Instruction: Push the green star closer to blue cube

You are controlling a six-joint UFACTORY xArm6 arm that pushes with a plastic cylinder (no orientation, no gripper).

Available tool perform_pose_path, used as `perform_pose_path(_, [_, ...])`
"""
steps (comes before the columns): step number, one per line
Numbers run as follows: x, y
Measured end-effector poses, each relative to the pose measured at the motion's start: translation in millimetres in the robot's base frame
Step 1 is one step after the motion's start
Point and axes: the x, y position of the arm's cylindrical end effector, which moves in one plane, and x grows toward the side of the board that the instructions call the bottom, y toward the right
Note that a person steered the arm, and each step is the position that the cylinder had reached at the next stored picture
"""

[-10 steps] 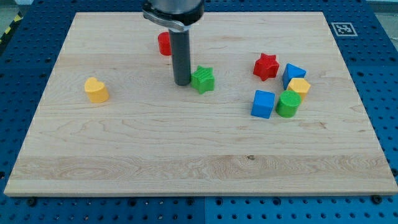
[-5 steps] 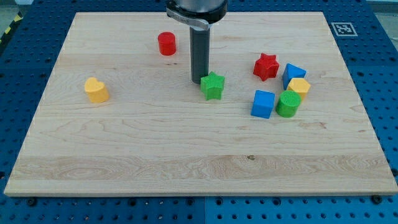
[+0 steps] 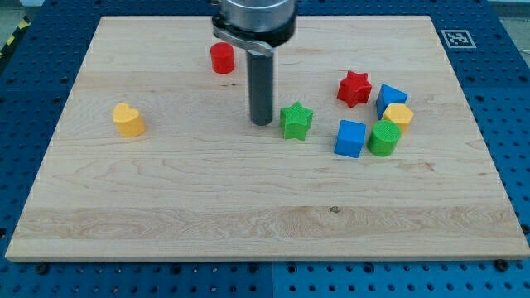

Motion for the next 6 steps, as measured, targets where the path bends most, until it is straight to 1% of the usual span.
perform_pose_path(1, [0.0, 19.5])
perform_pose_path(2, [13.6, 15.9])
perform_pose_path(3, [26.0, -2.8])
perform_pose_path(4, [27.6, 24.8])
perform_pose_path(6, [31.0, 25.4])
